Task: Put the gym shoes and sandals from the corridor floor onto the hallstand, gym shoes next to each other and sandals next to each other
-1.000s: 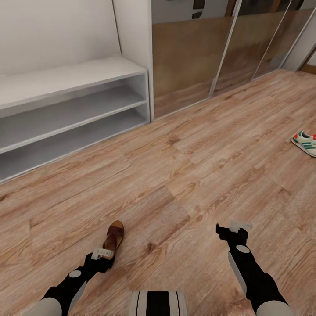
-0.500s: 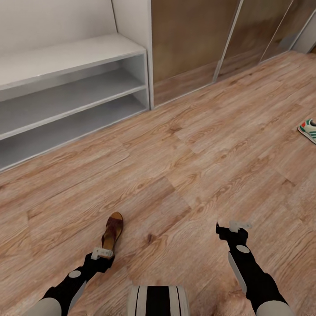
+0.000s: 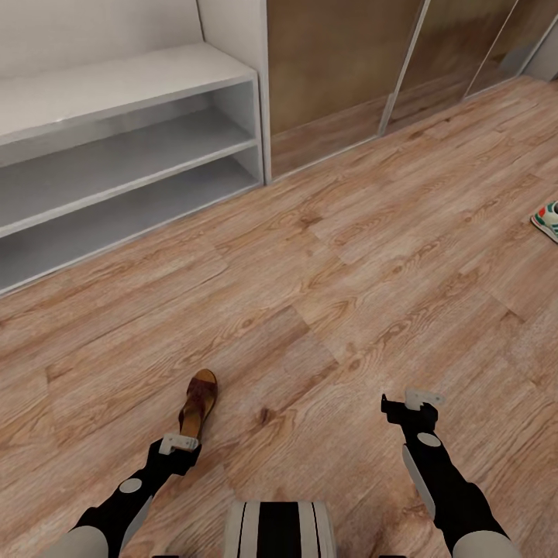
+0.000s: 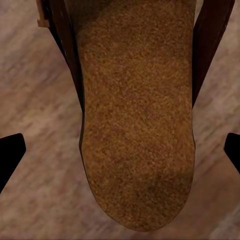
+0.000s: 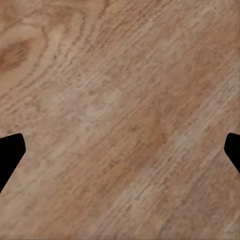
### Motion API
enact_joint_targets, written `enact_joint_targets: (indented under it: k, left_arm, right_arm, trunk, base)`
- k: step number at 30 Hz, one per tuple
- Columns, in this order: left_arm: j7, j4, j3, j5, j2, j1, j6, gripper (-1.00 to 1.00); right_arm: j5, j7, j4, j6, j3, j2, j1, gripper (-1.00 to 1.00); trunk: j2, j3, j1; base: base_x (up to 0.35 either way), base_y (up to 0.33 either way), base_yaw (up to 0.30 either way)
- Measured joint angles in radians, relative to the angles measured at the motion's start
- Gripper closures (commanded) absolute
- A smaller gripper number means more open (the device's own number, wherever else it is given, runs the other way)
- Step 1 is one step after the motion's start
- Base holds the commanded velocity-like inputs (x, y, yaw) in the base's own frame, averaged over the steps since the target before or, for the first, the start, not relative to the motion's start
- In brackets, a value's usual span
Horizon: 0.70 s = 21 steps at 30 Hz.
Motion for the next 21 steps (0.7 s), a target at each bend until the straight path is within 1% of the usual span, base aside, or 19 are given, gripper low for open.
enact_joint_targets:
  k: [5, 13, 21]
  left_arm:
    - [0.002, 0.0, 0.001, 0.0, 0.001, 0.0, -0.002, -1.0]
    - [0.002, 0.0, 0.002, 0.001, 0.001, 0.0, -0.003, -1.0]
    - [0.002, 0.0, 0.002, 0.001, 0.001, 0.0, -0.003, -1.0]
  right_arm:
    - [0.0, 0.0, -0.001, 0.0, 0.0, 0.0, 0.0, -1.0]
    - [0.0, 0.0, -0.001, 0.0, 0.0, 0.0, 0.0, -1.0]
    - [0.001, 0.0, 0.0, 0.0, 0.0, 0.0, 0.0, -1.0]
  trunk:
    - [0.0, 0.0, 0.0]
    - [-0.002, -0.031, 0.004]
    - [-0.002, -0.031, 0.004]
  base:
    - [0.0, 0.0, 0.0]
    - [0.0, 0.0, 0.0]
    - [0.0, 0.0, 0.0]
